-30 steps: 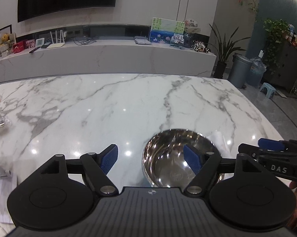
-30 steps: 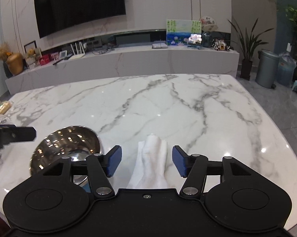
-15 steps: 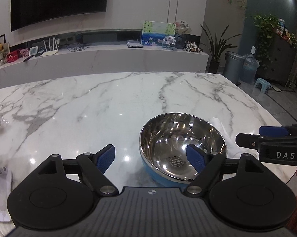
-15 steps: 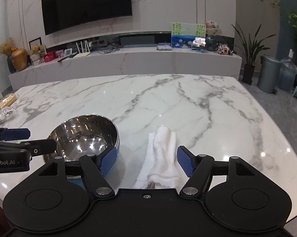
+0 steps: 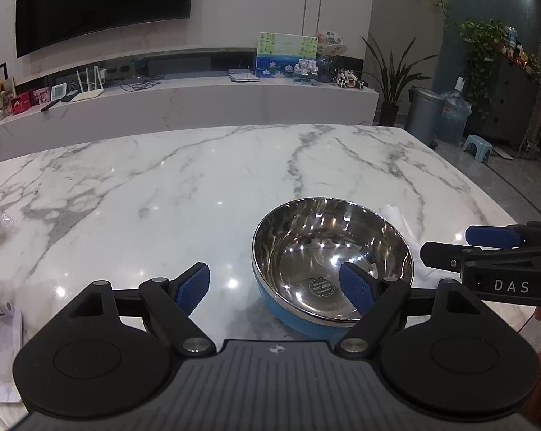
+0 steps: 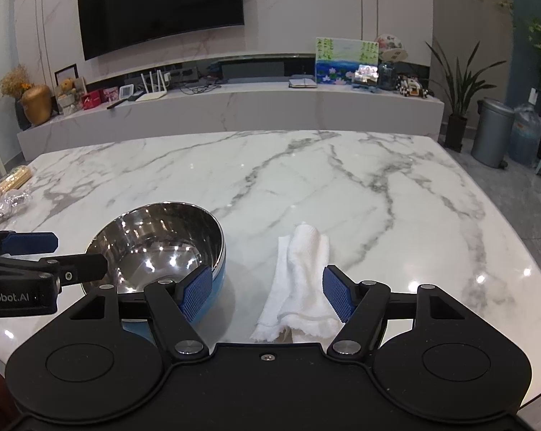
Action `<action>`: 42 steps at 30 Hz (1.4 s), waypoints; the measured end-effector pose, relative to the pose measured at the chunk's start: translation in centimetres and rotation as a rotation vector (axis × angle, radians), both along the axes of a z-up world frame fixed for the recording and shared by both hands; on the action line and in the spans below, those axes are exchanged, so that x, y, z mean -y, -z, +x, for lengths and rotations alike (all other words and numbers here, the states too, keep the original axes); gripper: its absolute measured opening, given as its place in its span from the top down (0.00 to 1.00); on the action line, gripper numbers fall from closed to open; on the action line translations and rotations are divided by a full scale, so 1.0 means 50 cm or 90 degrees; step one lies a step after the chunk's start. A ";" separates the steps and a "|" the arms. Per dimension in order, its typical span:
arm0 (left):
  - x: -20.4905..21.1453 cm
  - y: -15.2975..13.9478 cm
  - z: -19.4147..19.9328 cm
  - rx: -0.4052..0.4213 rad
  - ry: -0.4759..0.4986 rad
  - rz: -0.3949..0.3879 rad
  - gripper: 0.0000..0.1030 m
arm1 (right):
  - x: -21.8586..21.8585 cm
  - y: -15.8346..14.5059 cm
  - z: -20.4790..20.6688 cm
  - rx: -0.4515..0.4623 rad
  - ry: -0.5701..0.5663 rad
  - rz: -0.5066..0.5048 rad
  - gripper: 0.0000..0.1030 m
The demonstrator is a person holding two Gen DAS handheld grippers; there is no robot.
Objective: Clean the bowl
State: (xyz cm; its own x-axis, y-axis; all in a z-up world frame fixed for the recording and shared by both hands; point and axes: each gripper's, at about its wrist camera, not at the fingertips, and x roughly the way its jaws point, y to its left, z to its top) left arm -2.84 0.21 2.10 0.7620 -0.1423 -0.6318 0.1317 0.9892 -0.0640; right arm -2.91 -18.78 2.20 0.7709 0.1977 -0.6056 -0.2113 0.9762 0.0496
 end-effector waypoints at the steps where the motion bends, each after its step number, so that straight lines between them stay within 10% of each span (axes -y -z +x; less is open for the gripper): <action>1: 0.000 0.001 0.000 -0.002 -0.001 0.001 0.23 | -0.001 0.001 0.000 -0.001 -0.001 -0.001 0.36; 42: 0.008 -0.001 0.000 -0.002 -0.016 0.021 0.23 | -0.011 -0.002 0.000 0.011 -0.015 0.003 0.36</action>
